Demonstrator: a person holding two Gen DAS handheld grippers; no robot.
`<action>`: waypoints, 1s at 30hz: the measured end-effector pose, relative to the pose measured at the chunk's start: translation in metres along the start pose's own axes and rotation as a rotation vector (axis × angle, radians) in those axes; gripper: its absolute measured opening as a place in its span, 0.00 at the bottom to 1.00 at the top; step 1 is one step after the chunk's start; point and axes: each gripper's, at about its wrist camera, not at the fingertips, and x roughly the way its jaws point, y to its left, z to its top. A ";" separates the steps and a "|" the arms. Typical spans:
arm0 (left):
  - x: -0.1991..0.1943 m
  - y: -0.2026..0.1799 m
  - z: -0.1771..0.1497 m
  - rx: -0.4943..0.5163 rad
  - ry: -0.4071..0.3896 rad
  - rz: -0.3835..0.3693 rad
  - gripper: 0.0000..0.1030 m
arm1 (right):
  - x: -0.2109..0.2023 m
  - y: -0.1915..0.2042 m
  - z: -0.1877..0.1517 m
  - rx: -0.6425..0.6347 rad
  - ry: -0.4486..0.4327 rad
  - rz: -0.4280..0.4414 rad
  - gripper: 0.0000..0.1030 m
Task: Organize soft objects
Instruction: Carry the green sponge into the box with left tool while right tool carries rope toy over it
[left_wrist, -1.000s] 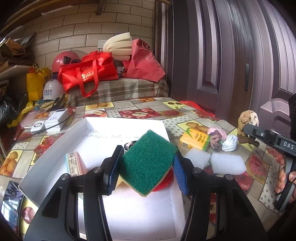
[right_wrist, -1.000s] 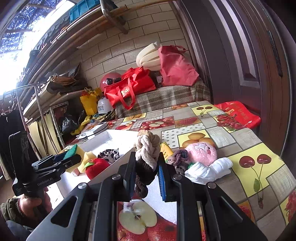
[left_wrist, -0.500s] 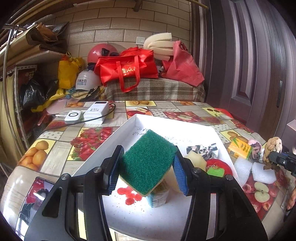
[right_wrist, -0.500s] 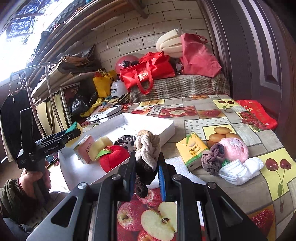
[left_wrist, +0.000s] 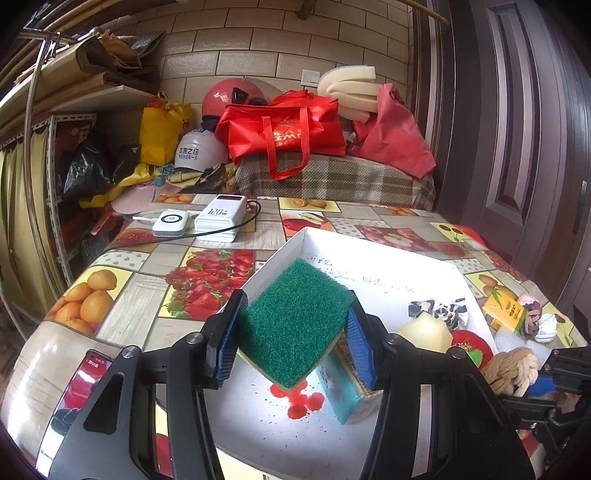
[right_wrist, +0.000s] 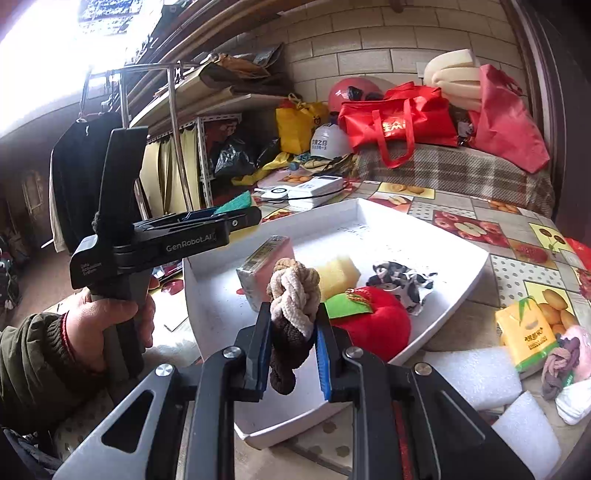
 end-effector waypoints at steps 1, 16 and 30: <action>0.000 0.000 0.000 0.001 0.000 0.000 0.50 | 0.006 0.003 0.002 -0.018 0.022 0.013 0.19; -0.001 -0.003 0.000 0.005 -0.004 0.001 0.50 | 0.061 -0.055 0.023 0.224 0.087 -0.143 0.19; 0.012 -0.060 0.014 0.045 -0.041 -0.061 0.52 | 0.038 -0.034 0.027 0.163 -0.051 -0.155 0.20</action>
